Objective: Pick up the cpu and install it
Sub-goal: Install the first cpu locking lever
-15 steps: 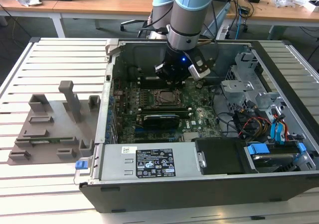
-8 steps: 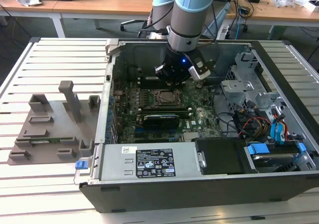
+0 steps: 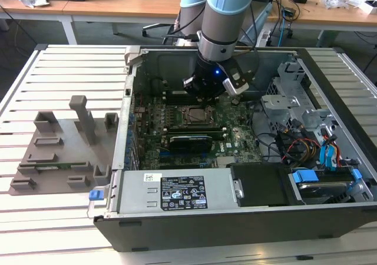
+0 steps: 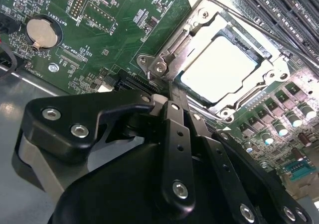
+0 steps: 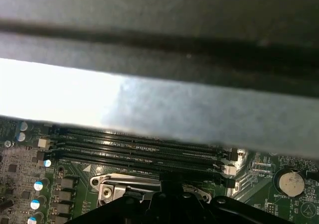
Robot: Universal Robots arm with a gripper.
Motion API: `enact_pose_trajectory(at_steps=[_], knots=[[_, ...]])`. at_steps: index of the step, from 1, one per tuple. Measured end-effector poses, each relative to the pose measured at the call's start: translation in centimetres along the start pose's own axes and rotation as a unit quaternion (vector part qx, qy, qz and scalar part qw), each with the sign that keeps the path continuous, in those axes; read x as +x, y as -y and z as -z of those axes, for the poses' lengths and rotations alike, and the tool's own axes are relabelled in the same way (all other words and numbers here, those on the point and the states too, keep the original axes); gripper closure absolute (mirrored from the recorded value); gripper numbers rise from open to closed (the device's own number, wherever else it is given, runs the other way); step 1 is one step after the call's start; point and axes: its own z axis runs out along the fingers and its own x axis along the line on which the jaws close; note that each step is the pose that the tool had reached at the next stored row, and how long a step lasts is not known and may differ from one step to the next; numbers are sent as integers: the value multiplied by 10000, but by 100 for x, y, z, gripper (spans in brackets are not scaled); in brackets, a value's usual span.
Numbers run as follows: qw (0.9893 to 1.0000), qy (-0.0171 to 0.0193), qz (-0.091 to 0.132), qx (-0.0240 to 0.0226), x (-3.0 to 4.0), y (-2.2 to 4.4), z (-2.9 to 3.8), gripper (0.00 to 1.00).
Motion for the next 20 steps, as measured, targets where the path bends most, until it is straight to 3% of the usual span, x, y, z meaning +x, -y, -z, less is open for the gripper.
enact_pose_trajectory(at_steps=[2,4,6,9,12,14,17,20], knots=[[10000,-11,-4,87,0,0,1,89],[9997,-26,-10,222,-1,-6,0,89],[9996,-35,-12,284,-4,-30,0,89],[9994,-43,-15,335,-10,-66,0,89],[9995,-39,-14,327,-21,-115,-9,89],[9994,-40,-14,331,-24,-121,-10,89],[9993,-45,-16,373,-23,-121,-8,89],[9992,-46,-16,386,-21,-126,45,89]])
